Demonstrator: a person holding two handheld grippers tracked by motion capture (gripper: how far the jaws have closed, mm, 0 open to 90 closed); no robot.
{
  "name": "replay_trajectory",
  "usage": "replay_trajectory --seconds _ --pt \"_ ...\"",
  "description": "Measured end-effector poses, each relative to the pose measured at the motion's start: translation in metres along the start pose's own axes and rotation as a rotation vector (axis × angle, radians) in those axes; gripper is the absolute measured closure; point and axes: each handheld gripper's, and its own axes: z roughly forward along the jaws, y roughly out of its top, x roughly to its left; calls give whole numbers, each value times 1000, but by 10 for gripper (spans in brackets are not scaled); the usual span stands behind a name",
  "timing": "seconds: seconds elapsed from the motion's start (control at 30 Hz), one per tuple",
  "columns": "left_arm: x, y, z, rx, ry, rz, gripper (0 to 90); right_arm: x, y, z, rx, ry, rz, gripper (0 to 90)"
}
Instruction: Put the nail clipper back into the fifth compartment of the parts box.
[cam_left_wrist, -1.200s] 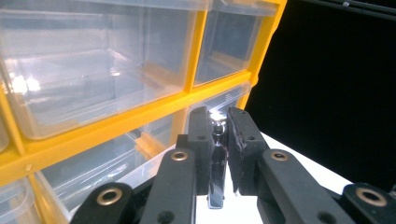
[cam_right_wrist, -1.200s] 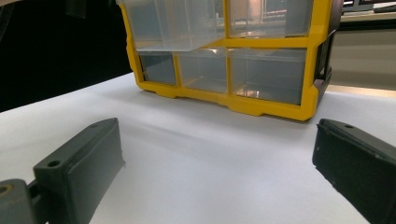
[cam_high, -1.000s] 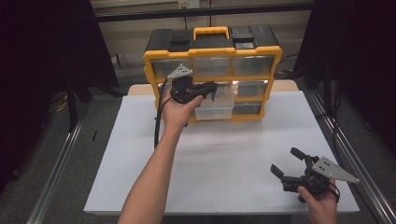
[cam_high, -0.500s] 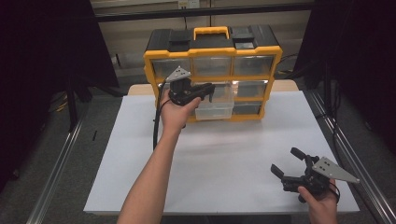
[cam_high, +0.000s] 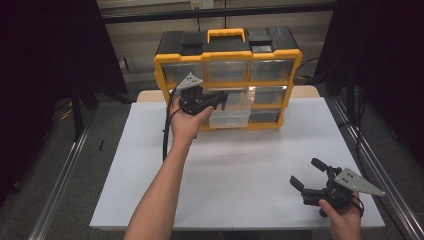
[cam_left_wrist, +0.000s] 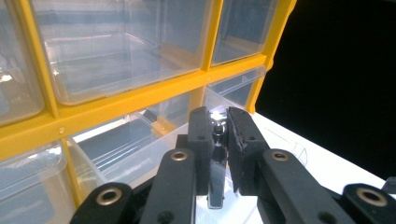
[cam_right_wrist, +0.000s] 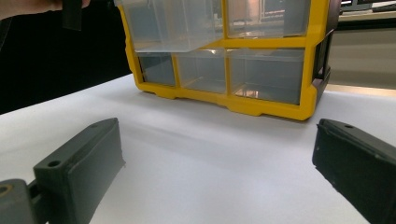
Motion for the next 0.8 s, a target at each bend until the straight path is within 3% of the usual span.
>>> replay_trajectory --seconds 0.43,0.5,0.53,0.77,0.8 --pt "2 -2 -2 22 25 15 797 0 0 0 -3 -5 -1 12" --pt "2 -3 -2 9 12 18 753 0 0 0 -2 -3 -2 12" --pt "1 -2 -2 14 28 19 753 0 0 0 -2 -3 -2 12" --pt "1 -2 -5 11 26 10 678 0 0 0 1 -6 -7 12" --pt "1 -2 -5 8 11 10 662 0 0 0 1 -5 -6 12"
